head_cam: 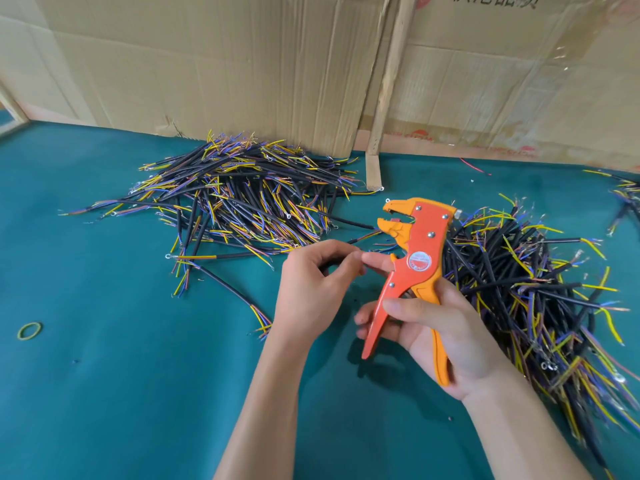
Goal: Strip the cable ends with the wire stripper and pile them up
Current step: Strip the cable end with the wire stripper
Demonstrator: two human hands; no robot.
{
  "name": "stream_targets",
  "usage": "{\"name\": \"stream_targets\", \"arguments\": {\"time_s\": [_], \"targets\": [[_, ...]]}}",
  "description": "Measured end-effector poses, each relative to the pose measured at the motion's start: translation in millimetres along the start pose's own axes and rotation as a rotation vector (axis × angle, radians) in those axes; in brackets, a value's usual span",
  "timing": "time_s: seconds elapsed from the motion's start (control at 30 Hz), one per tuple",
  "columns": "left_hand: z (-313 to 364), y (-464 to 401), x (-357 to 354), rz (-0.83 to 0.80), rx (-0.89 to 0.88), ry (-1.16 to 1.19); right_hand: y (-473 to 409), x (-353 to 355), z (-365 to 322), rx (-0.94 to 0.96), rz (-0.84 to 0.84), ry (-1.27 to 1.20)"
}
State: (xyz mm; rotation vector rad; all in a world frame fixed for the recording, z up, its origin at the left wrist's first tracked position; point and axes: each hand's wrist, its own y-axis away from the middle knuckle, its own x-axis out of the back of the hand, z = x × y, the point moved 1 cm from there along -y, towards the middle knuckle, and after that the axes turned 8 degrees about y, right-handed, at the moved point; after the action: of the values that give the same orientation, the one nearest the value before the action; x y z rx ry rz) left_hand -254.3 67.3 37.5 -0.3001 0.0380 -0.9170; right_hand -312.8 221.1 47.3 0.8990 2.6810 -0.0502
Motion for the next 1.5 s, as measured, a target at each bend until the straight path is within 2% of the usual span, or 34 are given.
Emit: {"name": "stream_targets", "arguments": {"time_s": [0.17, 0.3, 0.63, 0.87, 1.17, 1.3, 1.5], "targets": [[1, 1, -4, 0.033, -0.051, -0.04, -1, -1, 4, -0.004, 0.034, -0.027], [-4, 1, -3, 0.084, 0.009, 0.044, -1, -3, 5, -0.017, -0.003, -0.104], [-6, 1, -2, 0.056, -0.049, -0.02, -1, -6, 9, -0.042, -0.018, -0.16], [-6, 1, -6, -0.014, 0.016, 0.007, 0, 1, 6, 0.017, -0.021, -0.157], [-5, 1, -3, -0.041, 0.094, 0.151, 1, 3, 2, 0.057, -0.052, -0.134], [-3, 3, -1, -0.096, 0.231, 0.302, 2, 4, 2, 0.047, -0.055, -0.153], [-1, 3, 3, -0.003, 0.236, 0.399, 2, 7, 0, 0.034, -0.061, -0.127]]}}
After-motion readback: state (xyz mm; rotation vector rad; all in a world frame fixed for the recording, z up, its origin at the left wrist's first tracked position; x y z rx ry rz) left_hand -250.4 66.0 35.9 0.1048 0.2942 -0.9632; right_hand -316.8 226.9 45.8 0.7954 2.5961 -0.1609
